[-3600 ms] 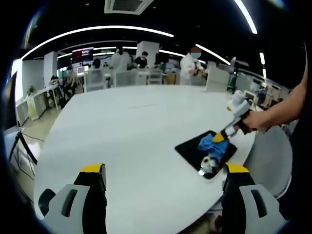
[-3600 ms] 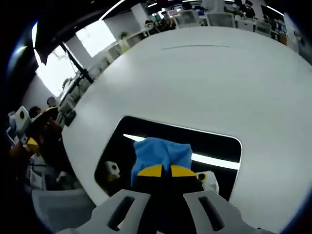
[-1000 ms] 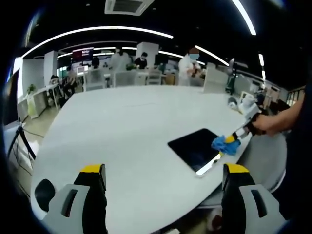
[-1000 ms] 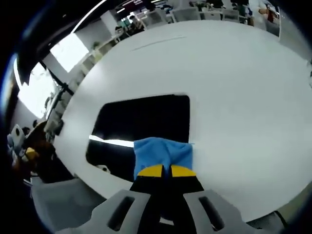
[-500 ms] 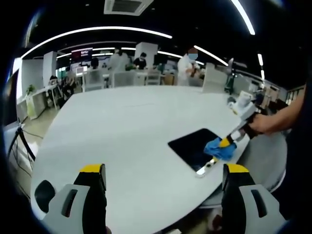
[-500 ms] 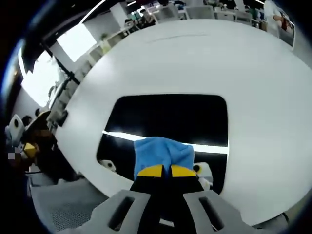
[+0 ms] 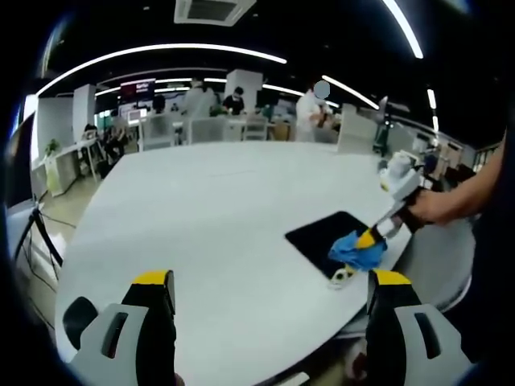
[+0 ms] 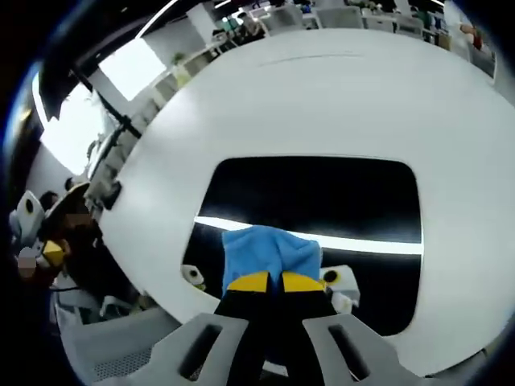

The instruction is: Wipe the mirror surface with the cleaning cloth until all visible marks leave the cleaned area.

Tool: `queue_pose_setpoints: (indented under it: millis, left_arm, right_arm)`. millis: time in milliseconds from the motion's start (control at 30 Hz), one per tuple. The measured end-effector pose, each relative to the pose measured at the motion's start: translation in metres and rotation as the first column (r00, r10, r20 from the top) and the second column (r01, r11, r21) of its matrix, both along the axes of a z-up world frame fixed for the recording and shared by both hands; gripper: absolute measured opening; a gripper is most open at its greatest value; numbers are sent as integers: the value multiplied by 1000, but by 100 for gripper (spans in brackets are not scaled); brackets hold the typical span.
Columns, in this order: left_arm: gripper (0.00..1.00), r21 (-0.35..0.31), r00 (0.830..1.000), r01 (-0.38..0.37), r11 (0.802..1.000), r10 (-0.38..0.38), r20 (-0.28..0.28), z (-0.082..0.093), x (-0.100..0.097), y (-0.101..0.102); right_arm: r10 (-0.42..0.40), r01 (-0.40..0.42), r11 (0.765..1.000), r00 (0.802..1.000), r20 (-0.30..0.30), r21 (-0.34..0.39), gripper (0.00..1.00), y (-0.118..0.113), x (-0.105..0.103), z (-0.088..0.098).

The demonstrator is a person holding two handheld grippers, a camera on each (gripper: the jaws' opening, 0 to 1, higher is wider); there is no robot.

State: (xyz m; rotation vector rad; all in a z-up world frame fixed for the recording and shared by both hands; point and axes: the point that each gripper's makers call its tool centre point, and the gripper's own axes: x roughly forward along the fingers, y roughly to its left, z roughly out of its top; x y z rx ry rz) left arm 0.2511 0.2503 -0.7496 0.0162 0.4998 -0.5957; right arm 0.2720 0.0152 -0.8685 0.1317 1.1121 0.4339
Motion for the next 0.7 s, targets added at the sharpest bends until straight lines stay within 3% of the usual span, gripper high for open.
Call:
queue_pose_setpoints:
  millis: [400, 700]
  left_arm:
    - [100, 11, 1000, 21, 1000, -20, -6, -1, 6, 3]
    - [100, 9, 999, 33, 999, -33, 3, 2, 10, -3]
  right_arm:
    - [38, -35, 996, 999, -31, 79, 0, 52, 1, 1]
    - [86, -84, 994, 996, -24, 65, 0, 60, 0, 1]
